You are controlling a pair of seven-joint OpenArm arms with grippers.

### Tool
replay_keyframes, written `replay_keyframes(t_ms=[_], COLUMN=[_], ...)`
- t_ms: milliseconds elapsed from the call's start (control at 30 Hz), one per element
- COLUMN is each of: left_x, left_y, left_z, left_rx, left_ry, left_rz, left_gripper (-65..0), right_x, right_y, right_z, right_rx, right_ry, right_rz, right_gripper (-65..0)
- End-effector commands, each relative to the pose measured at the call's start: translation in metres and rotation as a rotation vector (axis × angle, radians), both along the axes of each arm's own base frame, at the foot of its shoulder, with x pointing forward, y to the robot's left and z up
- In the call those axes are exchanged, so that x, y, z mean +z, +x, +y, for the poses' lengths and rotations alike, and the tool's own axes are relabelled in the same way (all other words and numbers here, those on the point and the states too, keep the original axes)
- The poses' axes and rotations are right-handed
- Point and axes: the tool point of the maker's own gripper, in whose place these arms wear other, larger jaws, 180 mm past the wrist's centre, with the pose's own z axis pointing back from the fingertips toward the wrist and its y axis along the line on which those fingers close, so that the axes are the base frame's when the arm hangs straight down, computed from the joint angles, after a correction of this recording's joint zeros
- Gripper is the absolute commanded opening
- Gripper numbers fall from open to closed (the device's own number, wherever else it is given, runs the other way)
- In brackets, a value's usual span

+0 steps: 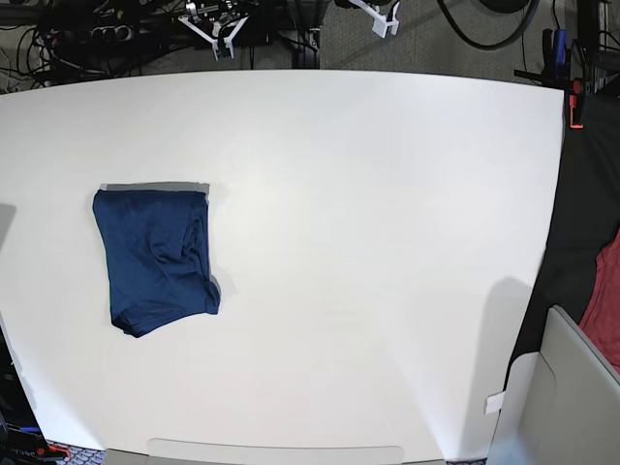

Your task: Fold the T-shirt properly

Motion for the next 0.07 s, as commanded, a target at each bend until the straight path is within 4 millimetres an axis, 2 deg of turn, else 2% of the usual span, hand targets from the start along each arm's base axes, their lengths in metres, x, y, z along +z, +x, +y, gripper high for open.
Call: replay_keyframes(t_ms=[0,33], left_x=[0.0016,0.0016], left_y=[0.0014,0.0062], left_z=[-0.0026,-0.0026], left_rx=[0.002,0.002], left_ry=[-0.011,-0.011], left_rz=[-0.013,-0.020], left_gripper=[-64.8,-64.8], right_x=[0.0005,0.0004], right_y=[0.0051,0.0031], right_z=[0.0141,0.0151], right_rx=[-0.001,-0.001], right_ry=[0.028,0.030], right_rz=[-0.013,-0.010], right_gripper=[-62.0,-62.0])
